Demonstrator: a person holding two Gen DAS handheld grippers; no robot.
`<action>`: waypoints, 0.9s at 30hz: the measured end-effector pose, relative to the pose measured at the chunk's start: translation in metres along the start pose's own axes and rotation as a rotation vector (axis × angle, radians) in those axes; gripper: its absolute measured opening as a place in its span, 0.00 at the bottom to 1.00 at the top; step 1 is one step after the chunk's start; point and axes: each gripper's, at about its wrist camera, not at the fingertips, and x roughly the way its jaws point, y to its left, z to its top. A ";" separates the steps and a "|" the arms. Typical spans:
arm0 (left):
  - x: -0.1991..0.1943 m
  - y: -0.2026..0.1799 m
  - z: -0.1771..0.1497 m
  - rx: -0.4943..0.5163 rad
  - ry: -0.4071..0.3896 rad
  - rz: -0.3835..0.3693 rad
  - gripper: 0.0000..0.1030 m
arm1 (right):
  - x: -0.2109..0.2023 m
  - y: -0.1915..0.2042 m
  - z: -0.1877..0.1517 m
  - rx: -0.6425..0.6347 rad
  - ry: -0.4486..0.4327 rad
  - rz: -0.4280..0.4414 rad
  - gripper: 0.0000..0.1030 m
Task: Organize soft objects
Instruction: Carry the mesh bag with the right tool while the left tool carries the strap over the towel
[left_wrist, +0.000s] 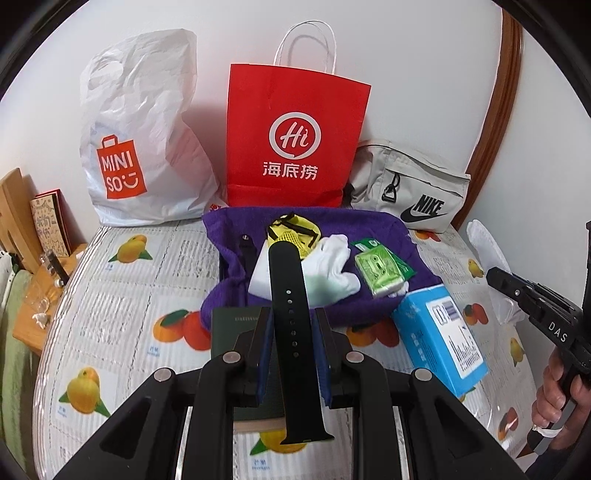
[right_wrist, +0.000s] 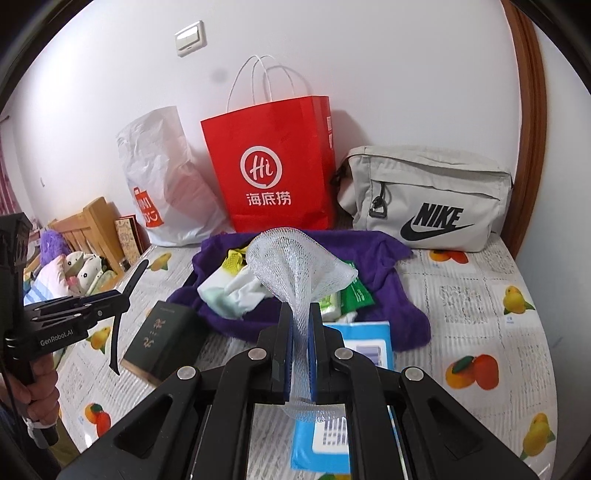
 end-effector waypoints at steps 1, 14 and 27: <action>0.002 0.000 0.003 0.000 0.000 0.001 0.19 | 0.003 -0.001 0.003 0.000 0.000 0.000 0.07; 0.042 0.004 0.046 0.006 0.014 0.037 0.19 | 0.046 -0.012 0.048 0.007 0.031 0.014 0.07; 0.106 -0.004 0.100 0.045 0.037 0.016 0.20 | 0.104 -0.032 0.095 0.035 0.066 -0.015 0.07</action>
